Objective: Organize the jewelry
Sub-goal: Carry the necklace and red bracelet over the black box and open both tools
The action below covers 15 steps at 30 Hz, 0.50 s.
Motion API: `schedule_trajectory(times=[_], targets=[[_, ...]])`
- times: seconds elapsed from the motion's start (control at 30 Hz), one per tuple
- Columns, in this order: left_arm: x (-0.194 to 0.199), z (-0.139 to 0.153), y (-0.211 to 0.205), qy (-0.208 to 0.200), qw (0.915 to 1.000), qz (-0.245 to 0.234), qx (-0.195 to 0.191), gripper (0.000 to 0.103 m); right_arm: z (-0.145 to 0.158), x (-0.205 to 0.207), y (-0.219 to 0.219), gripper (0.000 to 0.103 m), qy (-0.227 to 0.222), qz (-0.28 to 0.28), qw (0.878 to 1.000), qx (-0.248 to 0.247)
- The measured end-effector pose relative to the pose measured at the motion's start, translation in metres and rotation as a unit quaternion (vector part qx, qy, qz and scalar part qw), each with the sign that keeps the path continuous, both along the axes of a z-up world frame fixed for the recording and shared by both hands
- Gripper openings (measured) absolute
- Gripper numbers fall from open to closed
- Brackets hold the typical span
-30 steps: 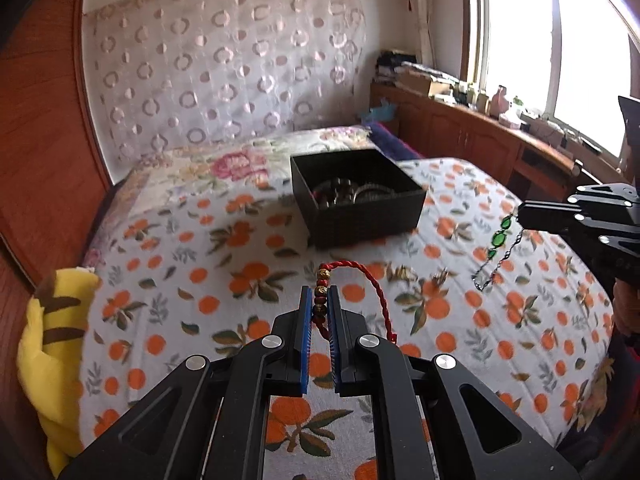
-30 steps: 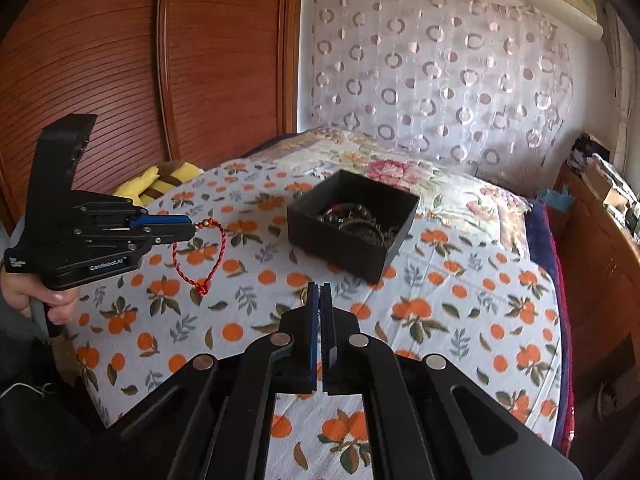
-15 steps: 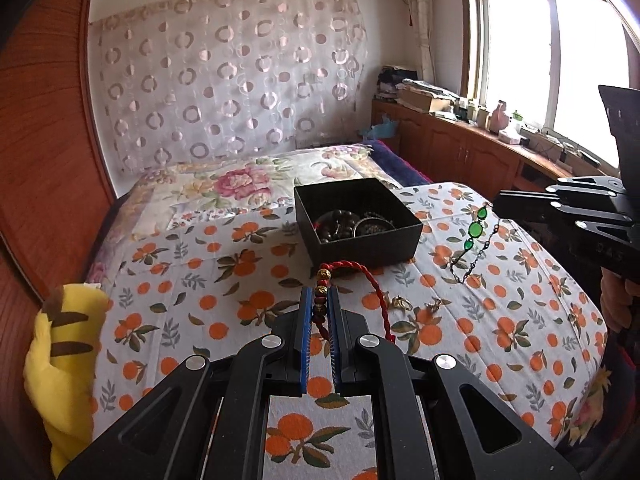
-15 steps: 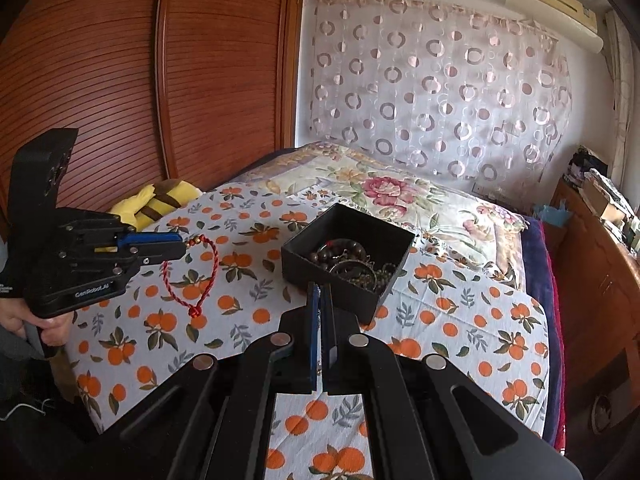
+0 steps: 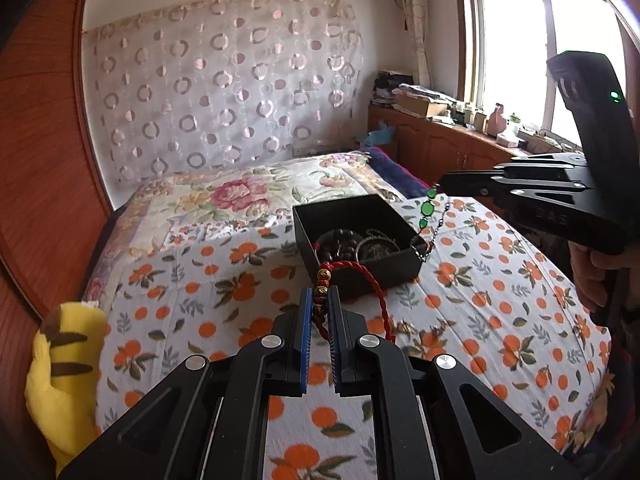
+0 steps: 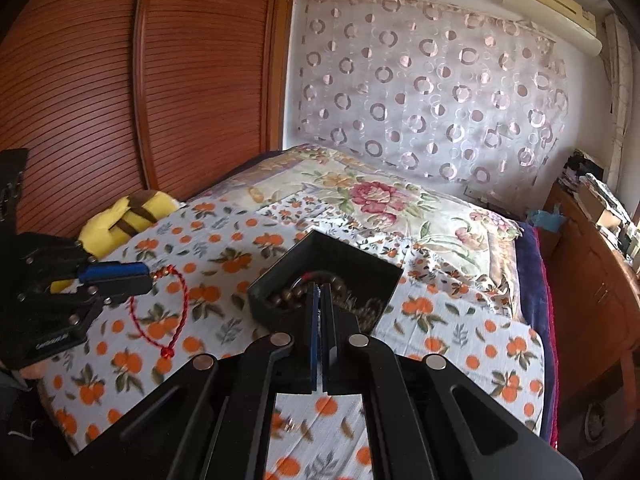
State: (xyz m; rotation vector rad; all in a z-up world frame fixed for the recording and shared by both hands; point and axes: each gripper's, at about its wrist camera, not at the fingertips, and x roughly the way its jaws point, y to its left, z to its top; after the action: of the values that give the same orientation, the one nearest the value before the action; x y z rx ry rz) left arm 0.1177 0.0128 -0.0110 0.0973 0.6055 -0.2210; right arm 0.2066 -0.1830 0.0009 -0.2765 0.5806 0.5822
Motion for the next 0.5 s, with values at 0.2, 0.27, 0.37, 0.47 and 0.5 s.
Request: schedule_trajectory(times=[0.2, 0.27, 0.37, 0.47, 0.5], targets=[[0.024, 0.004, 0.001, 0.000, 1.0000, 0.001, -0.005, 0.007, -0.003, 0.025, 0.008, 0.001, -0.001, -0.011, 1.000, -0.010], [0.035, 0.003, 0.001, 0.003, 1.0000, 0.004, -0.008, 0.007, -0.005, 0.033, 0.010, 0.001, -0.001, -0.016, 1.000, -0.010], [0.052, 0.003, 0.002, 0.009, 0.9998, 0.007, -0.016, 0.007, -0.008, 0.042, 0.010, 0.001, 0.009, -0.018, 1.000, 0.001], [0.071, 0.002, 0.001, 0.016, 0.9995, 0.009, -0.024, 0.007, -0.016, 0.052, 0.009, 0.002, 0.022, -0.022, 0.999, 0.008], [0.076, 0.002, 0.000, 0.017, 0.9995, 0.011, -0.025, 0.007, -0.020, 0.055, 0.009, 0.002, 0.029, -0.023, 0.999, 0.012]])
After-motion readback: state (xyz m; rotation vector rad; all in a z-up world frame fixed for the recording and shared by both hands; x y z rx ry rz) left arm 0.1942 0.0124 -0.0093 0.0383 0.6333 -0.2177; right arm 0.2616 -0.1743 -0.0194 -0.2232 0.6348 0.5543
